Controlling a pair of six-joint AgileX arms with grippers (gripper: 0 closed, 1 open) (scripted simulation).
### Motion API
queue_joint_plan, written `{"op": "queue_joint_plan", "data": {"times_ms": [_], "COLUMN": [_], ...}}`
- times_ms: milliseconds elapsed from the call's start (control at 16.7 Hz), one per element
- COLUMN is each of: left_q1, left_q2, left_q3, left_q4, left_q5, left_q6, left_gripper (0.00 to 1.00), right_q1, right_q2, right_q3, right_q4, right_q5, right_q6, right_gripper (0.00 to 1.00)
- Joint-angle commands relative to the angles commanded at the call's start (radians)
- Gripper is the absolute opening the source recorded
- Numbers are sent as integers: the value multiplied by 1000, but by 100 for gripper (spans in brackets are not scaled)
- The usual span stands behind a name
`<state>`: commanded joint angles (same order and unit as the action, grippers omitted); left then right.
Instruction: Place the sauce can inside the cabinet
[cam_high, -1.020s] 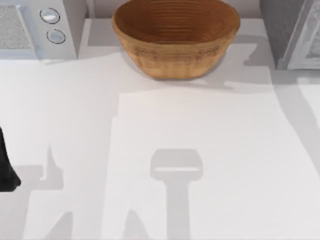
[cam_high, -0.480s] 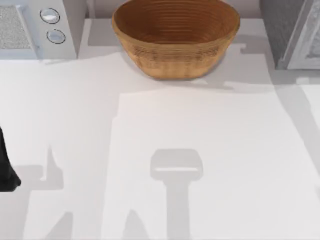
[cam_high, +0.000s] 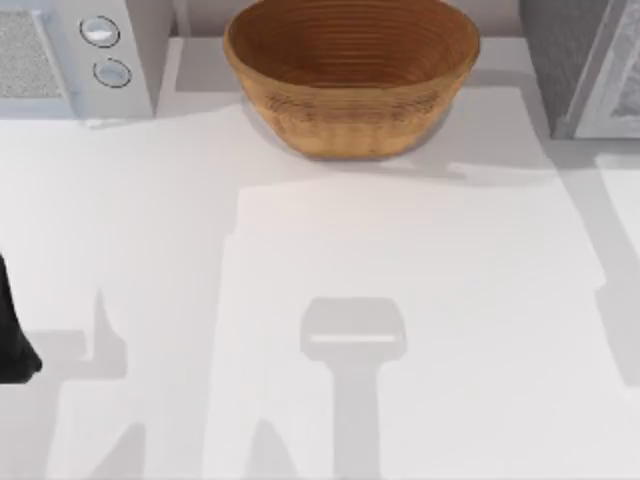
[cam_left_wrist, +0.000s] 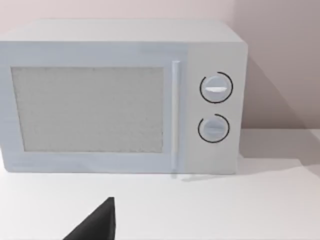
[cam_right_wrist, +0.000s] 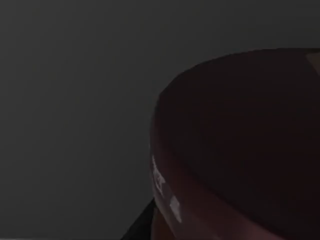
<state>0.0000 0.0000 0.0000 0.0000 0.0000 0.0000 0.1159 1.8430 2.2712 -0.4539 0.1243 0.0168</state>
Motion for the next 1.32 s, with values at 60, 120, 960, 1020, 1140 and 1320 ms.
{"op": "queue_joint_plan", "data": {"times_ms": [60,120,960,1020,1140,1320], "left_q1": [0,0,0,0,0,0], "left_q2": [0,0,0,0,0,0], "left_q3": [0,0,0,0,0,0], "left_q4": [0,0,0,0,0,0], "left_q5": [0,0,0,0,0,0], "left_q6": [0,0,0,0,0,0], "left_gripper": [100,100,100,100,100,100], "right_q1": [-8,-13,-13,-13,-13,-13], "right_q2": [17,23,23,23,23,23], "right_q3": [18,26,26,26,26,26], "right_q4": [11,18,18,18,18,18], "right_q5": [-3,-3,-3,-3,-3,-3], "right_q6": [1,1,1,1,1,1], "right_gripper": [0,0,75,83,98,100]}}
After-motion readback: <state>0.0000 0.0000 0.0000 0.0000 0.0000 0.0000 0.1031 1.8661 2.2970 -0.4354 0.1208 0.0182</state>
